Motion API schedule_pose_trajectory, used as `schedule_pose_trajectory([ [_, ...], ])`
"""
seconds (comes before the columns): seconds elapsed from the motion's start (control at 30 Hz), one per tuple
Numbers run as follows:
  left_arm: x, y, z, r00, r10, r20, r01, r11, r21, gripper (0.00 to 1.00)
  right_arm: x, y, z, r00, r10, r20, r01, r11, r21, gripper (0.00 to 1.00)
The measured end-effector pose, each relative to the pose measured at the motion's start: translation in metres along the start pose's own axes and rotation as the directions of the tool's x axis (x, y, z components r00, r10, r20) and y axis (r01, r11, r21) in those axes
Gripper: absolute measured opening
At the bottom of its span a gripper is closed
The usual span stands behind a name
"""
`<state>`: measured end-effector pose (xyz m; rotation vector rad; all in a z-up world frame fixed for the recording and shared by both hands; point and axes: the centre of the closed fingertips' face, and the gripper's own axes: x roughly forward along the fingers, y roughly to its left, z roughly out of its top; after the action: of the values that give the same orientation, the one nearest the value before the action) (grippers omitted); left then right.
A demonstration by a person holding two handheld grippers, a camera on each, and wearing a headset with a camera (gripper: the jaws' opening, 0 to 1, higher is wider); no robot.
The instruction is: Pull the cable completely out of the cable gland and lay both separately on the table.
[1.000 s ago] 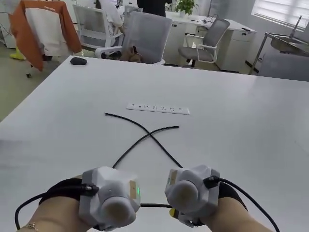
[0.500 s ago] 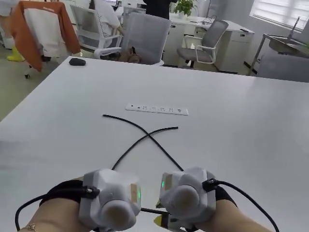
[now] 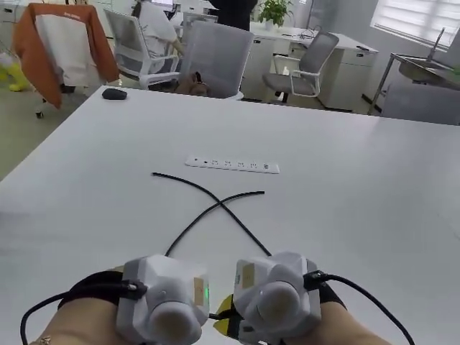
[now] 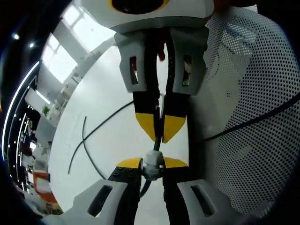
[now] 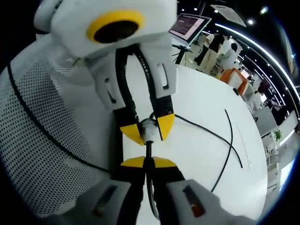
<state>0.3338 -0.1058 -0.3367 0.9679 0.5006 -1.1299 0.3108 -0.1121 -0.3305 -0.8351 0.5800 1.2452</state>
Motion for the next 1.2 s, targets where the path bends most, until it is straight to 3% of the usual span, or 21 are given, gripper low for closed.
schedule_pose_trajectory([
  [0.33,0.000,0.001,-0.003,0.9999,0.005,-0.011,-0.005,1.000,-0.011,0.18,0.002,-0.005,-0.020,0.9959,-0.018,-0.089,0.019,1.000,0.007,0.02],
  [0.43,0.000,0.000,-0.004,0.9999,0.002,-0.017,-0.002,1.000,-0.014,0.17,0.003,-0.006,-0.032,0.9895,-0.022,-0.143,0.022,1.000,-0.001,0.02],
  [0.6,-0.005,-0.006,-0.001,0.9997,-0.002,-0.026,0.001,1.000,-0.019,0.17,0.003,-0.006,-0.044,0.9818,-0.010,-0.189,0.017,0.999,0.032,0.02],
  [0.73,-0.006,-0.006,-0.002,0.9994,-0.006,-0.033,0.005,1.000,-0.023,0.17,0.002,-0.008,-0.059,0.9676,-0.017,-0.252,0.027,0.999,0.036,0.03],
  [0.97,0.000,-0.002,-0.006,0.9994,-0.006,-0.035,0.005,0.999,-0.032,0.17,-0.004,-0.015,-0.076,0.9488,-0.038,-0.314,0.068,0.994,0.088,0.04],
  [1.1,0.000,-0.003,-0.009,0.9988,-0.003,-0.048,0.001,1.000,-0.028,0.17,-0.006,-0.012,-0.083,0.9365,-0.027,-0.350,0.065,0.993,0.099,0.04],
  [1.2,0.000,-0.004,-0.011,0.9982,-0.002,-0.060,0.001,1.000,-0.020,0.17,-0.005,-0.008,-0.079,0.9432,-0.008,-0.332,0.050,0.992,0.119,0.09],
])
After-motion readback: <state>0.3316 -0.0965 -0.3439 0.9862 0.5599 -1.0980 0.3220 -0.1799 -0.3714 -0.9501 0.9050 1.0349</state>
